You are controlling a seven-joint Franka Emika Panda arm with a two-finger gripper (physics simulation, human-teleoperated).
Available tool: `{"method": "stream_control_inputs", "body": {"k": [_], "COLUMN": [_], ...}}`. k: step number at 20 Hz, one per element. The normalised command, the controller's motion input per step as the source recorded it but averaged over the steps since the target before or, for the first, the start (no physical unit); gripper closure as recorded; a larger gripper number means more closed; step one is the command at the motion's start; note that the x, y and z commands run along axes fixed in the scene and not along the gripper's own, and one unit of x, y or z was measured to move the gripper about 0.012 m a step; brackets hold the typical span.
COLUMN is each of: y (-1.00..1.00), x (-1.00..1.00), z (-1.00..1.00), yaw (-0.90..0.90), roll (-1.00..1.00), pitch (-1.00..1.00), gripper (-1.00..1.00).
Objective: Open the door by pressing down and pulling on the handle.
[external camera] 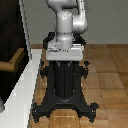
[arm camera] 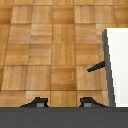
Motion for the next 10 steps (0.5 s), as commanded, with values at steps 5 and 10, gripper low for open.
{"method": "stream_control_inputs", "body": {"k": [5,10], "y": [0.00,0.00], "x": [0.00,0.00], "z": [0.00,0.00], "yaw": [0.00,0.00], "roll": [0.00,0.00], "pitch": [0.00,0.00], "gripper": [-1.00,-1.00]}}
